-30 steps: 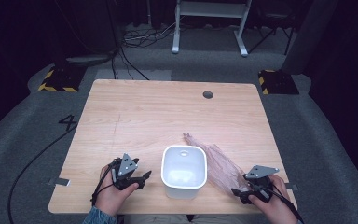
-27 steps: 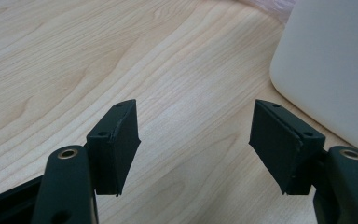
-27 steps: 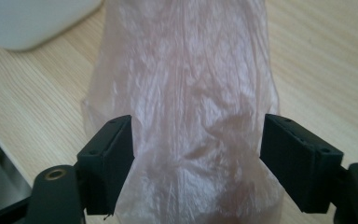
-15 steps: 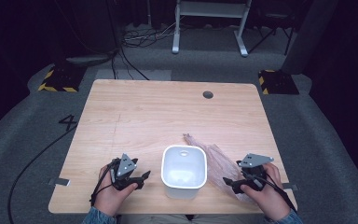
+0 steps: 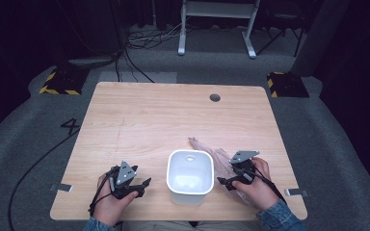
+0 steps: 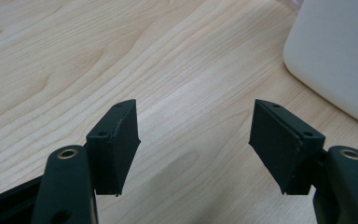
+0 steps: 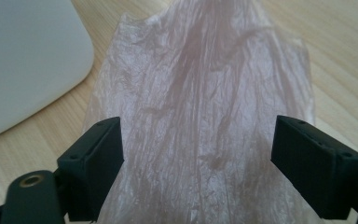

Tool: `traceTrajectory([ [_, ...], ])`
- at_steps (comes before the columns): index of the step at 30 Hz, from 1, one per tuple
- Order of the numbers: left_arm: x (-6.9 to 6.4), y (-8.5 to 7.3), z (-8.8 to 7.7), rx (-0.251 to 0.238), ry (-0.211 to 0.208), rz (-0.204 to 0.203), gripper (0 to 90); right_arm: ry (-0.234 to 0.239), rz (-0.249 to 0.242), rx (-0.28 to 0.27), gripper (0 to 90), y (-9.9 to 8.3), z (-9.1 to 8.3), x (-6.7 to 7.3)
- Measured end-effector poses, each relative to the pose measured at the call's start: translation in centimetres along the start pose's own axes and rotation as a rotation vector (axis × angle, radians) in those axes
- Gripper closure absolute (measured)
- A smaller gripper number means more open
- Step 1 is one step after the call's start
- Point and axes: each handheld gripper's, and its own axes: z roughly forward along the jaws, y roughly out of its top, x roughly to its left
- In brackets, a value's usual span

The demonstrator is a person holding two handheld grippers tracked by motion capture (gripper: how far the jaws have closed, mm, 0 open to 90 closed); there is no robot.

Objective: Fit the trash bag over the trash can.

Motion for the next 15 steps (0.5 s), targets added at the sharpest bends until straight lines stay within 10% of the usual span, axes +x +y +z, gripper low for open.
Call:
traceTrajectory([
  [11,0.0,0.0,0.1,0.002,-0.001,0.006,32.7,-0.025,0.019,0.07,16.1,0.2,1.4,-0.6],
  [15,-0.1,0.0,0.2,0.003,-0.003,0.006,32.7,-0.015,0.014,0.107,28.9,0.6,1.2,-0.3],
])
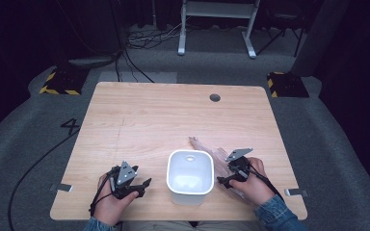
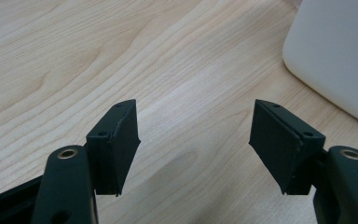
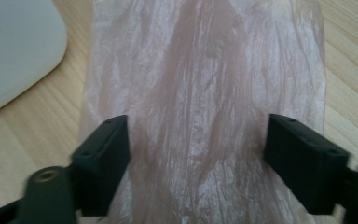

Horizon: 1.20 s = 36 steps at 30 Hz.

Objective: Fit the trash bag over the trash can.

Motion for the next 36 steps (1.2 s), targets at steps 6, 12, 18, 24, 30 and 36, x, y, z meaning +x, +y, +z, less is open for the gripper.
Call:
traceTrajectory([
  [6,0.0,0.0,0.0,-0.002,-0.003,-0.002,32.6,0.025,-0.025,0.049,72.3,0.7,-0.6,0.3],
  [12,0.0,0.0,0.0,-0.002,-0.001,-0.004,32.6,0.082,-0.006,0.021,89.9,0.5,-0.5,0.2],
  [18,0.1,0.0,0.0,-0.003,-0.002,-0.006,32.6,0.107,0.012,-0.122,90.0,0.5,-1.4,-0.2],
  [24,0.1,-0.1,0.0,-0.007,0.001,-0.009,32.6,0.113,0.02,-0.258,89.8,0.6,-3.0,-0.4],
  [30,0.2,-0.1,-0.1,-0.007,0.002,-0.012,32.6,0.118,0.021,-0.394,89.4,0.7,-4.5,-0.6],
  [36,0.4,-0.1,-0.3,-0.012,0.0,-0.018,32.6,0.131,0.03,-0.48,88.9,0.8,-5.7,-0.9],
])
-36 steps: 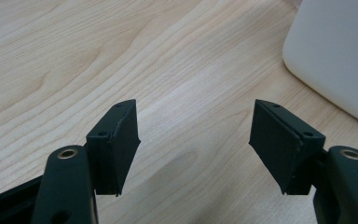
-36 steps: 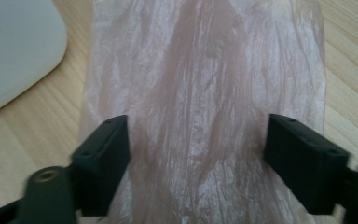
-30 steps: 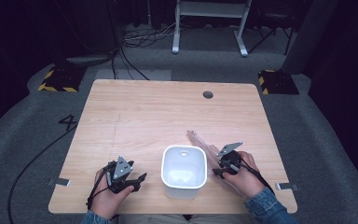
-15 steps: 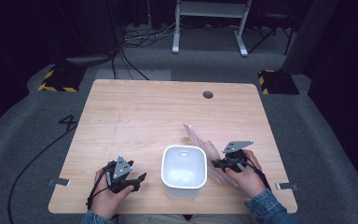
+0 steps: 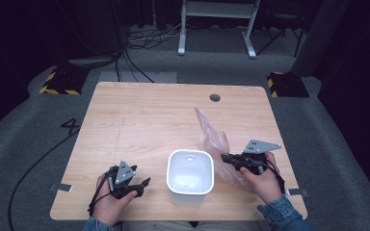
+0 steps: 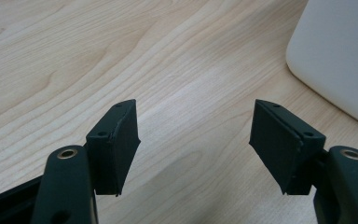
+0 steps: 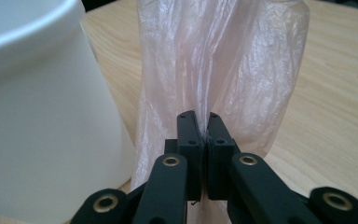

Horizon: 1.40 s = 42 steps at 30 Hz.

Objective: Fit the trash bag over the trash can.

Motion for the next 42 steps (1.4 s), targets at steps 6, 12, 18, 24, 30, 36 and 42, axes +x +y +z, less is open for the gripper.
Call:
traceTrajectory([
  [6,0.1,0.0,-0.1,-0.009,-0.002,-0.017,32.7,0.008,-0.006,-0.069,90.0,0.8,-1.0,-0.1],
  [12,0.2,0.0,-0.2,-0.009,0.008,-0.004,32.7,-0.017,0.001,-0.106,90.0,1.4,-1.7,0.0],
  [18,0.2,0.0,-0.2,-0.01,0.005,-0.008,32.6,-0.065,0.022,-0.127,90.0,2.2,-2.6,0.4],
  [24,0.2,0.0,-0.3,-0.01,0.003,-0.01,32.7,-0.075,0.008,-0.144,90.0,3.2,-3.2,1.0],
  [30,0.2,0.0,-0.4,-0.005,0.004,-0.008,32.7,-0.065,-0.01,-0.156,90.0,4.6,-3.5,2.2],
  [36,0.3,0.0,-0.4,-0.006,0.002,-0.011,32.7,-0.046,-0.043,-0.18,90.0,6.4,-3.8,3.7],
  [42,0.3,-0.2,-0.5,-0.003,0.008,-0.008,32.7,-0.008,-0.084,-0.214,90.0,8.5,-3.9,5.7],
])
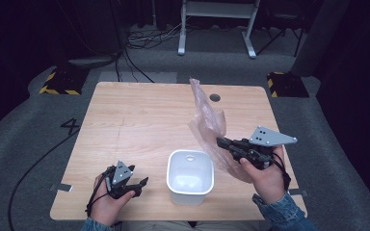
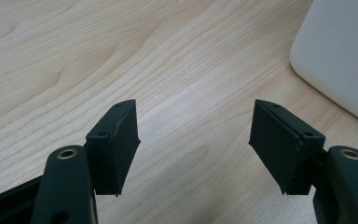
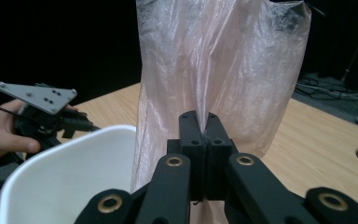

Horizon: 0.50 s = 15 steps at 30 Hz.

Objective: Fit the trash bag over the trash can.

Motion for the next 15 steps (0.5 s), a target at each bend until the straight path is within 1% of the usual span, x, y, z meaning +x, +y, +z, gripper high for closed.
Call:
traceTrajectory([
  [1,0.0,0.0,-0.1,0.0,0.002,0.003,32.7,0.007,-0.008,-0.006,90.0,0.4,0.2,0.3],
  [2,0.0,-0.1,-0.1,-0.002,0.0,-0.004,32.7,0.014,-0.012,-0.009,90.0,0.7,0.3,0.6],
  [3,0.1,-0.1,-0.2,-0.003,0.007,0.001,32.7,0.022,-0.018,-0.014,90.0,1.1,0.5,0.9],
  [5,0.0,-0.1,-0.3,-0.005,0.0,-0.017,32.7,0.035,-0.031,-0.022,90.0,1.7,0.9,1.4],
  [6,0.1,-0.2,-0.3,-0.004,0.003,-0.01,32.7,0.042,-0.037,-0.026,90.0,2.0,1.1,1.7],
  [7,0.1,-0.2,-0.3,-0.004,0.002,-0.013,32.7,0.05,-0.039,-0.03,90.0,2.3,1.3,1.9],
  [8,0.2,-0.2,-0.3,-0.004,0.01,-0.002,32.7,0.059,-0.041,-0.036,90.0,2.6,1.4,2.2],
  [12,0.2,-0.2,-0.3,-0.007,0.014,-0.003,32.7,0.081,-0.052,-0.053,90.0,3.7,2.2,3.1],
  [15,0.2,-0.2,-0.3,-0.005,0.011,-0.001,32.7,0.091,-0.07,-0.058,90.0,4.5,2.9,4.0],
])
